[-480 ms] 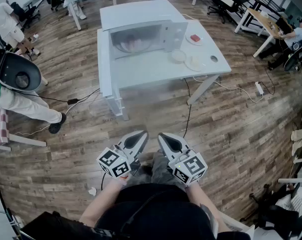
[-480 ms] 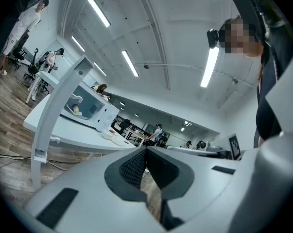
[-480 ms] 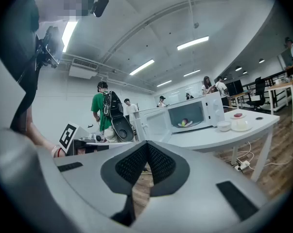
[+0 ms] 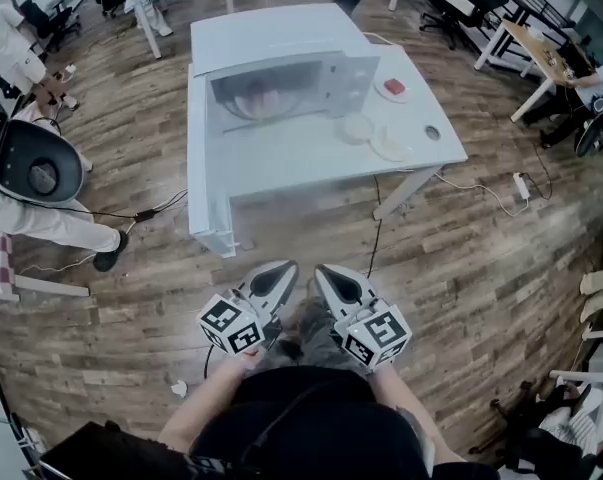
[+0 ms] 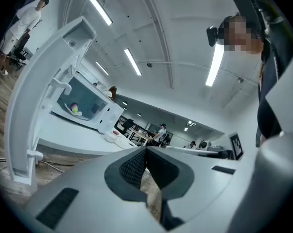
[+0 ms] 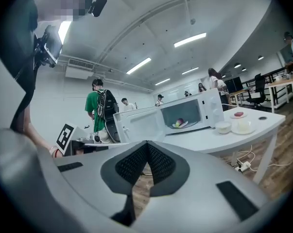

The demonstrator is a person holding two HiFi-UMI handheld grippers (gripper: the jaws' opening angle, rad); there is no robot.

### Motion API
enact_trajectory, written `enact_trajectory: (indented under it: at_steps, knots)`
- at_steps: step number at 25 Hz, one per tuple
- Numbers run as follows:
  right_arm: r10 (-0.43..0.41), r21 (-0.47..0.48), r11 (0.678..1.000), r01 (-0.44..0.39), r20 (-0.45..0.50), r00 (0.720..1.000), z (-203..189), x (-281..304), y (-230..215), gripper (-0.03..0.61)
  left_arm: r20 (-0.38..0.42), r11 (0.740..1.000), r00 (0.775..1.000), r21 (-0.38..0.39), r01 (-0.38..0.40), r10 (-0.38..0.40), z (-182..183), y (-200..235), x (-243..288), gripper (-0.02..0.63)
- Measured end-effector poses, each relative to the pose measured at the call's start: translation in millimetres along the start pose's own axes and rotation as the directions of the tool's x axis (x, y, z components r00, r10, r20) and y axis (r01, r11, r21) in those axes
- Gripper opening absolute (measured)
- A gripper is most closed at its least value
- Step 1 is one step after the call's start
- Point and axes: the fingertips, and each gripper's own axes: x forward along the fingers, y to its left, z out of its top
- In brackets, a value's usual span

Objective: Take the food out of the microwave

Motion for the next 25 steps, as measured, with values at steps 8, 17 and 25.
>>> enact_trajectory:
  at_steps: [8, 17, 25]
  knots:
    - [0.059, 0.019, 0.998, -0.058, -0.027, 0.998, 22.3, 46.9, -65.6, 0.018, 0.028, 0.998, 0.997, -0.002, -0.071, 0.071, 23.8, 41.4, 55.1, 0.011]
    - [0.171, 0.022, 0.985, -0.17, -0.088, 0.981, 35.7, 98.5, -110.6, 0.018, 0.082, 0.982, 0.979, -0.022, -0.186, 0.187, 44.7, 85.4, 95.5, 0.011]
    - [0.26, 0.046, 0.965, -0.257, -0.12, 0.958, 44.4, 119.4, -149.4, 0.018, 0.113, 0.966, 0.96, -0.025, -0.256, 0.258, 59.0, 109.0, 134.1, 0.011]
